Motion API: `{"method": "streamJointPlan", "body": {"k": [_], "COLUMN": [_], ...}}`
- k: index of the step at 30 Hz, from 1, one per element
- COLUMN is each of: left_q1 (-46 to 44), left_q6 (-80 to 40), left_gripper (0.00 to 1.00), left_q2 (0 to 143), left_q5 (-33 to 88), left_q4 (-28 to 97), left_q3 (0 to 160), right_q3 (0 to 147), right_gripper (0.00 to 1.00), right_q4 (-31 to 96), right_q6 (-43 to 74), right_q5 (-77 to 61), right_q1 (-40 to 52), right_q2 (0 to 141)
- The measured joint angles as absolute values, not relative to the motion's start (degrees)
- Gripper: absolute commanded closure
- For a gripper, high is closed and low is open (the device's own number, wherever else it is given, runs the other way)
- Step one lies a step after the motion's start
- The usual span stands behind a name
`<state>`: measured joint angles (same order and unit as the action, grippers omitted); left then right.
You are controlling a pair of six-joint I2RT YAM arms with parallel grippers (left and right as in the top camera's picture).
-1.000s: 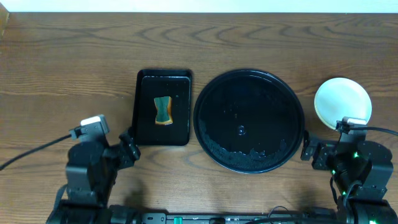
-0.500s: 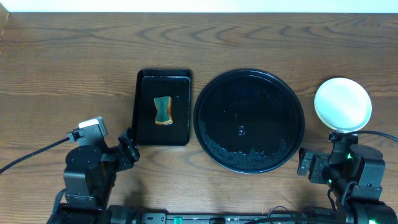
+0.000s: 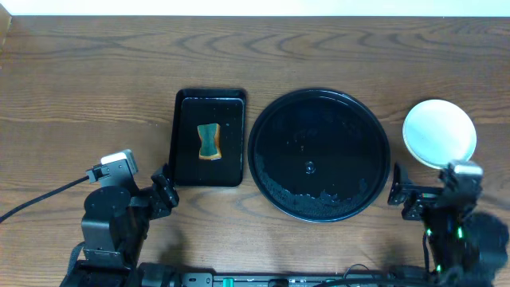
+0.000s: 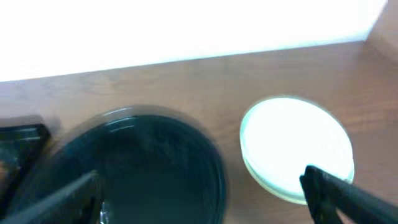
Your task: Clean dirty plates on tray and stack at the side
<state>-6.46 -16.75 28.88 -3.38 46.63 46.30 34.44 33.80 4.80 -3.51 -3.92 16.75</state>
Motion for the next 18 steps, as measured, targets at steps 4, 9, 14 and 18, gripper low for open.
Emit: {"method": "streamJointPlan", "body": {"k": [4, 9, 14, 18], "left_q1": [-6.46, -6.46, -6.46, -6.46], "left_q6": [-16.75, -16.75, -16.75, -16.75], "left_gripper": [0.22, 0.22, 0.22, 0.22], "left_q2": [28.88, 28.86, 28.88, 28.88], "left_q5": [-3.38, -3.38, -3.36, -3.36], "left_q4": [46.63, 46.63, 46.65, 46.65], "left_q3": [46.26, 46.24, 46.22, 46.22], "right_q3": [26.96, 15.20, 4.47, 0.82], "right_gripper": [0.01, 0.01, 0.01, 0.01], "right_q4": [20.23, 3.03, -8.56, -4.56], "right_q6": [4.95, 4.97, 4.97, 4.84], "right_q5": [-3.40, -3.36, -3.33, -3.33], "right_q1": [-3.38, -3.14, -2.35, -2.26], "right_q2": [7.11, 0.82, 0.69, 0.67]}}
